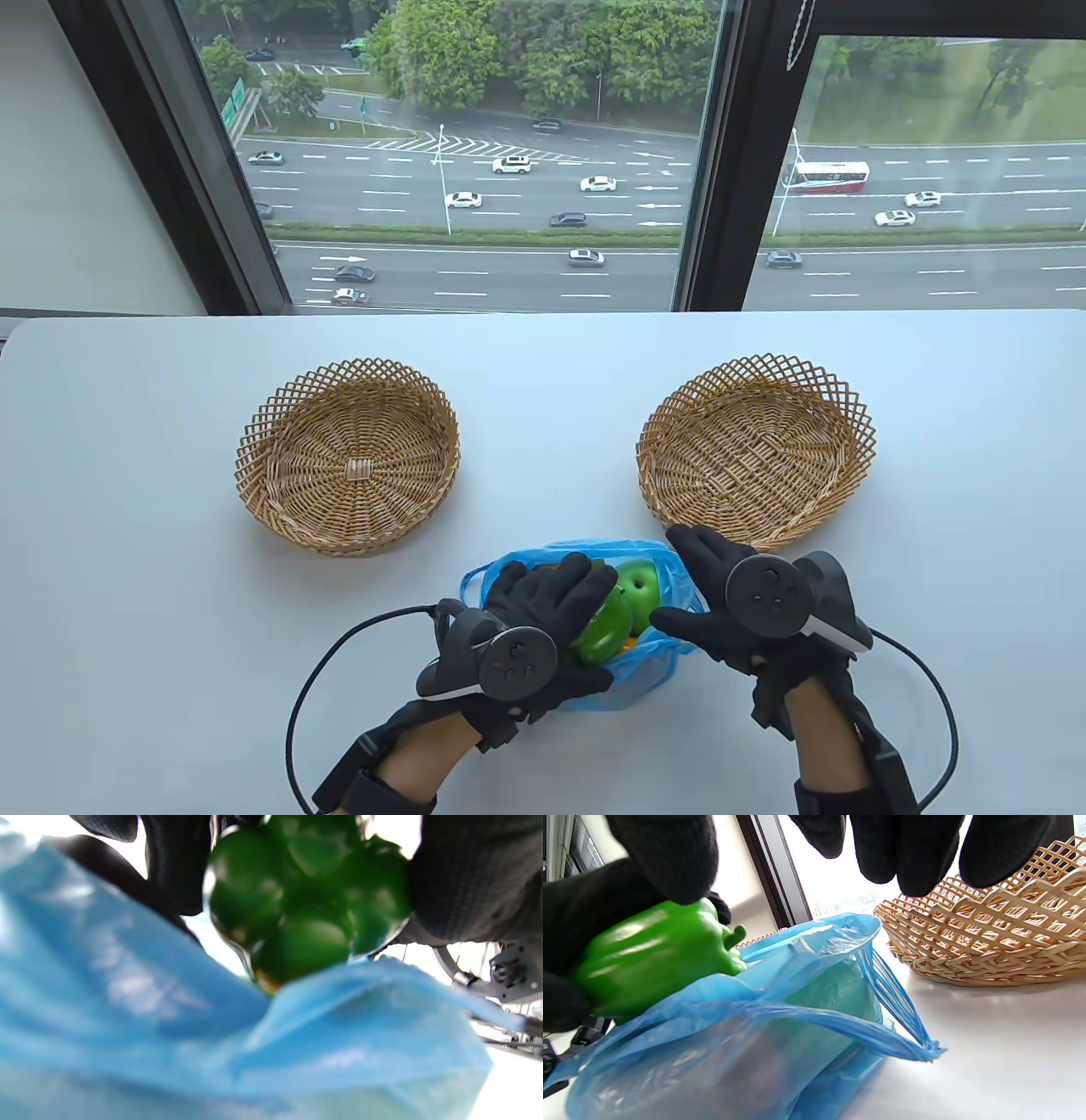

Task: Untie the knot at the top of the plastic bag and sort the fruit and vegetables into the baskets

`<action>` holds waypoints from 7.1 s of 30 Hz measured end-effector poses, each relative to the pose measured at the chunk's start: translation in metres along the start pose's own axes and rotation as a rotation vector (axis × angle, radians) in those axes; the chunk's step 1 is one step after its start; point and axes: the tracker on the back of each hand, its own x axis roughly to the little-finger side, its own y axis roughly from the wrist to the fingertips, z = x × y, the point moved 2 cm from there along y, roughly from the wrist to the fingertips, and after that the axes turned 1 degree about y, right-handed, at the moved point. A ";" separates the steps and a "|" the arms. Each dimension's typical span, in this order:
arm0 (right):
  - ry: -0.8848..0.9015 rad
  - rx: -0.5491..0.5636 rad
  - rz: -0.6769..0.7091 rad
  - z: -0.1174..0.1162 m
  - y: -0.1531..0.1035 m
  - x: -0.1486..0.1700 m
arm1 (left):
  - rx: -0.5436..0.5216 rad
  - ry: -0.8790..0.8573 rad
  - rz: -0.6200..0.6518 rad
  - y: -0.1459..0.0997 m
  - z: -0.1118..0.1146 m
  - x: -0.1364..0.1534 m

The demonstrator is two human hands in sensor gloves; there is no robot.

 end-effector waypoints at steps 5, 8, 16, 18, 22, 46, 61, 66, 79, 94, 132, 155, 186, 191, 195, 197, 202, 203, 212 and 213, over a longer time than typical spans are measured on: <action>0.002 -0.006 -0.004 -0.001 0.000 0.000 | -0.037 -0.006 0.011 -0.001 -0.005 -0.001; 0.003 -0.010 -0.005 -0.001 0.000 0.000 | -0.062 0.002 0.019 -0.002 -0.006 -0.001; 0.002 -0.025 -0.004 -0.003 0.001 -0.001 | 0.020 0.021 -0.013 0.000 0.001 -0.001; 0.002 -0.028 -0.006 -0.004 0.002 -0.001 | 0.062 0.019 -0.022 0.001 0.007 0.000; 0.002 -0.040 -0.009 -0.005 0.002 -0.001 | 0.078 0.030 -0.030 0.005 0.014 -0.002; 0.009 -0.030 -0.009 -0.005 0.002 0.001 | -0.231 0.023 -0.018 -0.008 -0.031 0.003; 0.006 -0.016 -0.005 -0.005 0.002 0.001 | -0.408 0.106 -0.255 -0.041 -0.081 0.087; 0.005 -0.013 -0.001 -0.005 0.002 0.001 | -0.414 0.150 -0.385 -0.055 -0.087 0.133; 0.005 -0.013 0.002 -0.006 0.002 0.001 | -0.441 0.145 -0.615 -0.083 -0.079 0.209; 0.006 -0.014 0.001 -0.007 0.002 0.001 | -0.339 0.212 -0.732 -0.083 -0.057 0.229; -0.002 0.002 -0.010 -0.006 0.003 0.002 | -0.393 0.221 -0.528 -0.063 -0.085 0.163; -0.376 0.257 0.034 -0.020 0.001 -0.080 | -0.170 0.188 -0.173 -0.026 -0.053 0.058; -0.525 0.010 0.014 -0.088 0.044 -0.102 | 0.110 0.128 -0.156 -0.015 -0.026 0.055; -0.502 -0.023 -0.015 -0.089 0.048 -0.101 | 0.142 0.110 -0.166 -0.014 -0.023 0.056; -0.512 -0.051 -0.033 -0.091 0.049 -0.104 | 0.139 0.110 -0.164 -0.013 -0.022 0.055; -0.523 -0.071 -0.043 -0.092 0.050 -0.106 | 0.143 0.114 -0.163 -0.013 -0.022 0.054; -0.539 -0.092 -0.075 -0.094 0.052 -0.109 | 0.146 0.111 -0.160 -0.013 -0.021 0.055; -0.539 -0.088 -0.076 -0.095 0.052 -0.109 | 0.147 0.109 -0.160 -0.013 -0.021 0.055; -0.543 -0.082 -0.028 -0.096 0.051 -0.108 | 0.156 0.130 -0.149 -0.012 -0.019 0.049; -0.549 -0.069 -0.019 -0.096 0.051 -0.108 | 0.155 0.130 -0.149 -0.012 -0.019 0.049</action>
